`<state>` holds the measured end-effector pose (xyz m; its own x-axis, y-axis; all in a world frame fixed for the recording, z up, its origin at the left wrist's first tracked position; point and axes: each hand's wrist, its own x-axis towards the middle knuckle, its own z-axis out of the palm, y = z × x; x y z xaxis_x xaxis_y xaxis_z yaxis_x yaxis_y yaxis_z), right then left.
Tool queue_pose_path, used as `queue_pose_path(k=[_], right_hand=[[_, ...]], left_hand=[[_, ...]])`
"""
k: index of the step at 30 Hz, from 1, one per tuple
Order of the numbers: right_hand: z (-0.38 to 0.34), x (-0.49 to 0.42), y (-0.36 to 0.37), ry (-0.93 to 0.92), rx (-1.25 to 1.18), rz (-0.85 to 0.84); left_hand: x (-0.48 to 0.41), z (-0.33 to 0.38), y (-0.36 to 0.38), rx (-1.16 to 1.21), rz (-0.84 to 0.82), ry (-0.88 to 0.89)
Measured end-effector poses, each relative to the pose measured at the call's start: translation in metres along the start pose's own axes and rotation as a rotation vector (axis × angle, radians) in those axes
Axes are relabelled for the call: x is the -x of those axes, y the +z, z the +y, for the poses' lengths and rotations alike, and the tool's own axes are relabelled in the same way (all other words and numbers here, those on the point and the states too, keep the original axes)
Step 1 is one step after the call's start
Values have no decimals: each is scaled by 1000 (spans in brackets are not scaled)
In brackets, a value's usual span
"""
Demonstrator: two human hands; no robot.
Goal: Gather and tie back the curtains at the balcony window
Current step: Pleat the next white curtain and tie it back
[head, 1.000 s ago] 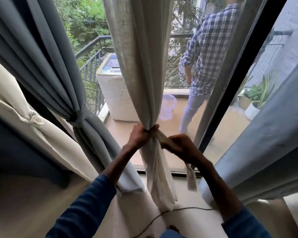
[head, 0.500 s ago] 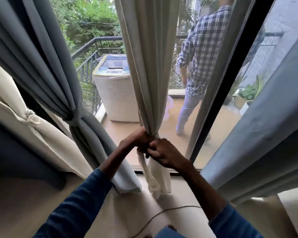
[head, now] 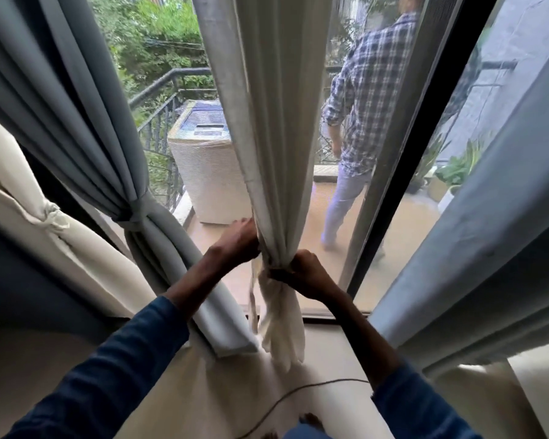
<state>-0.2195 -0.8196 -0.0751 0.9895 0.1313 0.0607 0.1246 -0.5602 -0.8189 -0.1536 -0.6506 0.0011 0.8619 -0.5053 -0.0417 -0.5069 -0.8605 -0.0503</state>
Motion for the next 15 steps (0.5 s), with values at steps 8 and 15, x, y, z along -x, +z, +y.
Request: queue_pose_path(k=[8,15], right_hand=[[9,-2,7,119,-101,-6],[5,10,-1,205,-522,-156]], left_hand=[[9,22,-12,490,193,130],[21,10,-4,773,-17,284]])
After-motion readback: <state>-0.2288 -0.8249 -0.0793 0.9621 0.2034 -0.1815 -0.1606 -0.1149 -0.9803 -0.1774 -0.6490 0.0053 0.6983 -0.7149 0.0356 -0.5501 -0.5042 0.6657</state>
